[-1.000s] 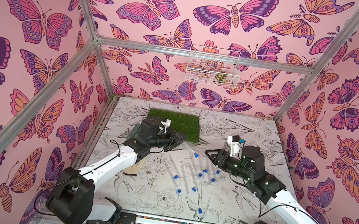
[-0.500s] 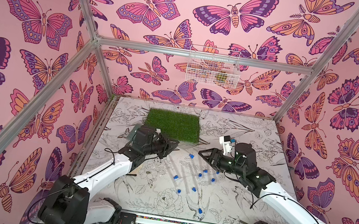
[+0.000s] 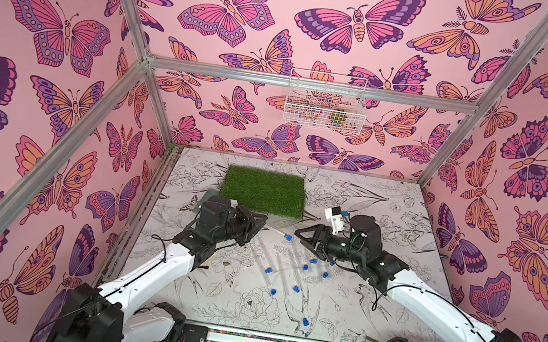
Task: Remove stoppers from test tubes
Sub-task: Open the stopper on the test tube.
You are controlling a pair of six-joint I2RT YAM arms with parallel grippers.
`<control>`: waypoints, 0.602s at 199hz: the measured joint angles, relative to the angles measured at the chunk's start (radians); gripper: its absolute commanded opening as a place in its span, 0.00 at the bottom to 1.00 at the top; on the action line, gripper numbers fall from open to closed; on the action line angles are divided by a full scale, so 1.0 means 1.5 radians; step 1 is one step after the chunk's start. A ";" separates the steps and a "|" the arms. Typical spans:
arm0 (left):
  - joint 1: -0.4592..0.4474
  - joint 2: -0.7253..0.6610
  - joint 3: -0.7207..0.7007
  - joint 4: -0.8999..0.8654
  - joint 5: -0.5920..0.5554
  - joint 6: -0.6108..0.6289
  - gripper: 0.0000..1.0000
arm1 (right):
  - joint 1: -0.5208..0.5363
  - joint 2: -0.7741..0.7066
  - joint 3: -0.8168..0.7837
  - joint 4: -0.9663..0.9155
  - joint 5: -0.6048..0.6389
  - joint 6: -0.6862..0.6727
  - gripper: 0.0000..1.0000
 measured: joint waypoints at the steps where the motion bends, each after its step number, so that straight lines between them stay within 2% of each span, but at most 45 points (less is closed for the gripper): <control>1: 0.000 0.000 -0.001 0.000 0.000 0.000 0.04 | 0.001 0.001 0.000 0.001 -0.001 0.001 0.58; 68: 0.004 0.000 -0.002 -0.001 -0.008 -0.001 0.04 | 0.028 0.022 0.000 0.053 -0.008 0.028 0.48; 120: 0.008 0.000 -0.005 0.001 -0.008 -0.008 0.04 | 0.038 0.033 0.000 0.088 -0.008 0.045 0.45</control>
